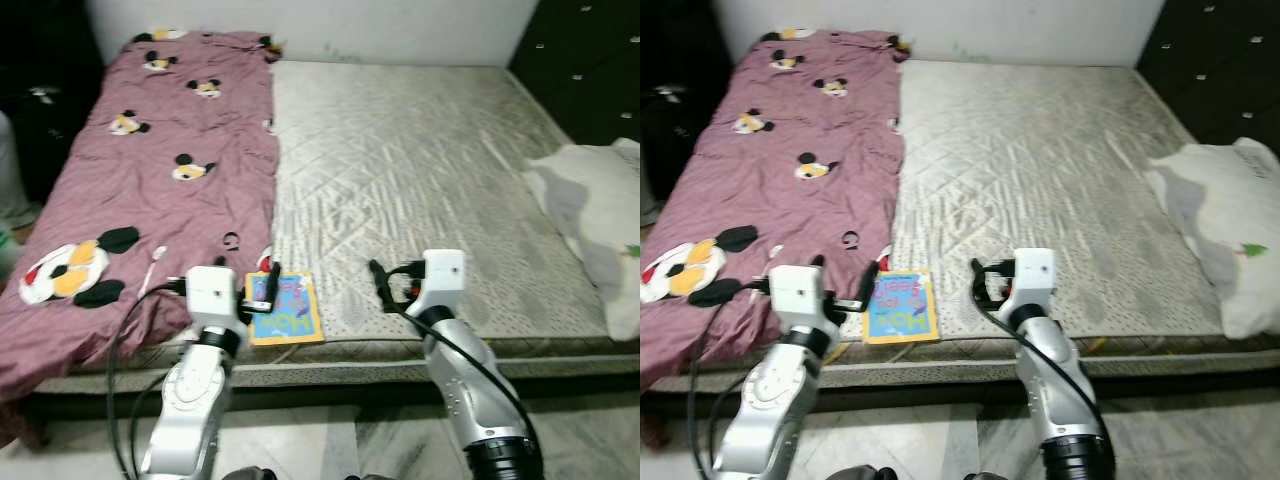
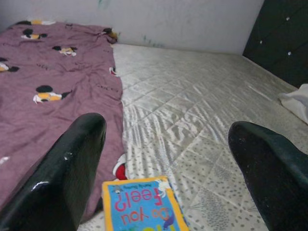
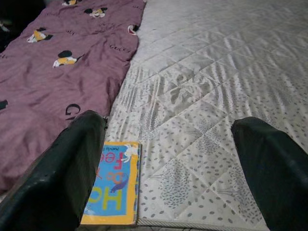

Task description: Clean up the room

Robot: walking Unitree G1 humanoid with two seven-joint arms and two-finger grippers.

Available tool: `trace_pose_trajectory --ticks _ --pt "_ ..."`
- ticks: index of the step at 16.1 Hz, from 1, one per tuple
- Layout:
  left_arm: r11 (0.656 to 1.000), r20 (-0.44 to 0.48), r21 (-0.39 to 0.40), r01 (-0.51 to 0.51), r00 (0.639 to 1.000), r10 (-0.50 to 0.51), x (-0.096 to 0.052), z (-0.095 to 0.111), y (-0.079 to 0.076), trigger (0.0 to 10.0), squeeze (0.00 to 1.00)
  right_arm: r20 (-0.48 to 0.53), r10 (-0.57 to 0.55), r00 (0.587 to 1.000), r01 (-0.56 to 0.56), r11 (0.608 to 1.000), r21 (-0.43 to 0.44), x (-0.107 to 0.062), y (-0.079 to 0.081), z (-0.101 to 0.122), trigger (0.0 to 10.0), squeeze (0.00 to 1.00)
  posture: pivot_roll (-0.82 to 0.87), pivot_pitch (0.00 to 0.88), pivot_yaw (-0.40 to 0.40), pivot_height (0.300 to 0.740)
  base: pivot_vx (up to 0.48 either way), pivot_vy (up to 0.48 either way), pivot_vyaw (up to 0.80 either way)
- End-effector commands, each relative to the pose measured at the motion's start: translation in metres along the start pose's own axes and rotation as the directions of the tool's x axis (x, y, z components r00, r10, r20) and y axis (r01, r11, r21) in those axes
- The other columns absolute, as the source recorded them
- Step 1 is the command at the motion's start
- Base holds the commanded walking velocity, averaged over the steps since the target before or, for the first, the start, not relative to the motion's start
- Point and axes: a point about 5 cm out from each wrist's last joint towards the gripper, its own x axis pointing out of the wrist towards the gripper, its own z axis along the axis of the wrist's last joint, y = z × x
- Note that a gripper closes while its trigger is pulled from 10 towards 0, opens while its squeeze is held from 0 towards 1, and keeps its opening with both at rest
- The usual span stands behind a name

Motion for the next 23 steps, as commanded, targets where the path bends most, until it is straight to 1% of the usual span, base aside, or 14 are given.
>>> trace_pose_trajectory --ticks 1,7,9,11,13,14,17,23 --pt "1.000 0.007 -0.005 0.014 1.000 -0.014 0.0009 0.0019 -0.0039 10.0 0.00 0.010 -0.017 1.000 0.017 1.000 -0.012 -0.0008 -0.0057 0.0027 10.0 0.00 -0.03 0.125 -0.047 0.740 0.285 0.000 0.00" --pt "1.000 -0.004 -0.004 0.020 1.000 -0.020 -0.0002 0.0000 -0.0048 10.0 0.00 0.010 -0.024 1.000 0.024 1.000 -0.017 0.0003 -0.0058 0.0026 10.0 0.00 -0.03 0.123 -0.046 0.740 0.278 0.000 0.00" --pt "1.000 -0.009 0.007 0.013 1.000 -0.013 -0.0006 -0.0006 -0.0030 10.0 0.00 0.009 -0.028 1.000 0.028 0.999 -0.018 0.0002 -0.0068 0.0020 10.0 0.00 -0.02 0.123 -0.045 0.740 0.000 0.000 0.00" --pt "0.996 -0.009 0.071 -0.050 0.999 0.051 0.0011 -0.0015 0.0019 10.0 0.00 0.008 -0.032 0.999 0.032 0.999 -0.018 0.0006 -0.0072 0.0016 10.0 0.00 -0.02 0.122 -0.044 0.740 0.000 0.000 0.00" --pt "0.997 -0.009 0.054 -0.057 0.998 0.057 0.0015 -0.0018 0.0022 10.0 0.00 0.007 -0.033 0.999 0.034 0.999 -0.018 0.0008 -0.0073 0.0014 10.0 0.00 -0.02 0.122 -0.044 0.740 0.000 0.000 0.00" --pt "0.999 -0.012 0.028 -0.046 0.999 0.047 0.0014 -0.0015 0.0014 10.0 0.00 -0.002 -0.040 0.999 0.040 0.999 -0.014 0.0010 -0.0079 0.0000 10.0 0.00 -0.02 0.121 -0.044 0.740 0.000 0.000 -0.51" --pt "0.999 -0.025 0.011 -0.050 0.998 0.050 0.0014 -0.0028 0.0009 10.0 0.00 -0.008 -0.047 0.999 0.047 0.999 -0.016 0.0013 -0.0089 -0.0009 10.0 0.00 -0.02 0.118 -0.044 0.740 0.000 0.452 -0.80" --pt "0.999 -0.012 0.016 -0.043 0.999 0.044 0.0026 -0.0018 -0.0010 10.0 0.00 -0.005 -0.044 0.999 0.044 0.999 -0.025 0.0019 -0.0097 -0.0008 10.0 0.00 -0.02 0.114 -0.047 0.740 0.000 0.462 0.00"
